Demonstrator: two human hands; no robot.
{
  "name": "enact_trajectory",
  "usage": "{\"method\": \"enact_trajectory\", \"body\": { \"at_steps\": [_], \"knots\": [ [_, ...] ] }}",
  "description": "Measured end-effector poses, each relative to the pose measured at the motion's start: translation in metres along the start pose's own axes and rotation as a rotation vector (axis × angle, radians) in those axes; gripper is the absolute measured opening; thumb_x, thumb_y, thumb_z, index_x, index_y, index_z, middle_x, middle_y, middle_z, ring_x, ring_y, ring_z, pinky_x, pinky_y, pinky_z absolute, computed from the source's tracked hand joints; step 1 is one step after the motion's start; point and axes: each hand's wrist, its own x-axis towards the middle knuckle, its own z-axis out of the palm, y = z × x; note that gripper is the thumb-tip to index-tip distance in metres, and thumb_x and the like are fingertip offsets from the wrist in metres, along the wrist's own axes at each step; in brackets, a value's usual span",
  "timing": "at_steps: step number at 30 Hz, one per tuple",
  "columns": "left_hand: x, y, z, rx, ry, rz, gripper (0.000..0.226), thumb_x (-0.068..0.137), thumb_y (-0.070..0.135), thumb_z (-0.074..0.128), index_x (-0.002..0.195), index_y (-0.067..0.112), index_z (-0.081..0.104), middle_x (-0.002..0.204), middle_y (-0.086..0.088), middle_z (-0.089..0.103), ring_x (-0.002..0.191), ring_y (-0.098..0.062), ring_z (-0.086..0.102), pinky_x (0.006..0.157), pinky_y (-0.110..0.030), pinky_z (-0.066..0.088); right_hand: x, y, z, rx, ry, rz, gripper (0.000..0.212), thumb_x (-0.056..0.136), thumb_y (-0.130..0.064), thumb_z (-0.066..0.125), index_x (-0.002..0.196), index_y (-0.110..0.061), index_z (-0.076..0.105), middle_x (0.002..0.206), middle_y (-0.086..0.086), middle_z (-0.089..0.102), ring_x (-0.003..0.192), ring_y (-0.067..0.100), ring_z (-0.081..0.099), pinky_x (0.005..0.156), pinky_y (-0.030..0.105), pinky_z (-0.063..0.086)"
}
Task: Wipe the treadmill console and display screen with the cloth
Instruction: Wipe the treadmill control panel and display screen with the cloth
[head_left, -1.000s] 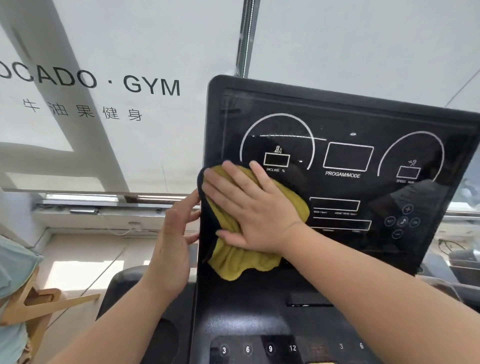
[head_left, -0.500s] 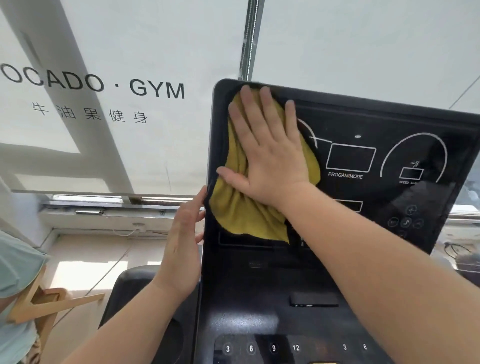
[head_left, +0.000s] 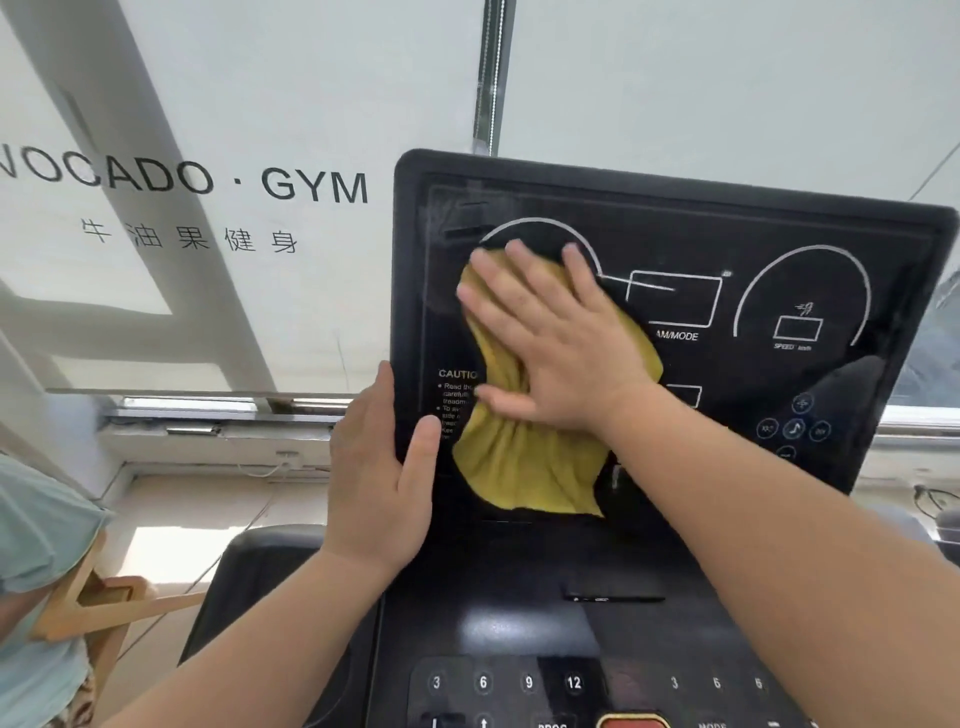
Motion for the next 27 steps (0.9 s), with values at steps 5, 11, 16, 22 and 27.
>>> {"method": "enact_trajectory", "body": {
  "at_steps": [5,11,16,22,27],
  "knots": [
    [-0.013,0.007,0.015,0.203,0.008,-0.013,0.093,0.091,0.062,0.043,0.161,0.010,0.012,0.163,-0.014,0.027,0.148,-0.024,0.021,0.121,-0.036,0.014,0.014,0.042,-0.017,0.052,0.036,0.234,0.092,0.094,-0.075,0.036,0.166,-0.023,0.010,0.174,0.004,0.006,0.160,0.031,0.003,0.127,0.059,0.000],
    [-0.014,0.012,0.032,0.341,0.040,-0.062,0.110,0.086,0.055,0.066,0.161,0.015,-0.003,0.168,-0.010,0.013,0.153,-0.026,0.012,0.123,-0.043,0.013,-0.046,-0.012,0.011,0.073,-0.023,0.097,0.092,0.094,-0.073,0.036,0.166,-0.021,0.009,0.174,0.004,0.002,0.160,0.031,-0.001,0.127,0.058,-0.001],
    [-0.016,0.015,0.027,0.475,0.014,-0.063,0.115,0.076,0.065,0.060,0.161,0.011,0.003,0.167,-0.014,0.018,0.152,-0.032,0.021,0.122,-0.052,0.024,-0.113,-0.048,0.037,0.107,-0.079,-0.133,0.082,0.098,-0.064,0.037,0.166,-0.024,0.012,0.174,-0.001,0.002,0.160,0.026,-0.003,0.128,0.054,-0.004],
    [-0.008,0.053,0.027,0.760,-0.036,0.256,0.106,0.071,0.058,0.063,0.158,0.013,0.022,0.165,-0.014,0.019,0.147,-0.040,0.026,0.115,-0.064,0.027,-0.094,0.007,0.027,0.033,-0.070,-0.282,0.090,0.096,-0.072,0.034,0.166,-0.023,0.006,0.174,0.001,-0.001,0.160,0.026,-0.007,0.127,0.054,-0.008],
    [0.006,0.062,0.036,0.860,-0.141,0.295,0.105,0.071,0.058,0.069,0.157,0.013,0.027,0.166,-0.011,0.019,0.150,-0.038,0.022,0.116,-0.065,0.026,-0.048,0.084,-0.001,0.004,0.026,-0.020,0.093,0.094,-0.076,0.036,0.166,-0.022,0.010,0.174,0.002,0.004,0.160,0.028,0.001,0.127,0.056,-0.003]
  ]
}}
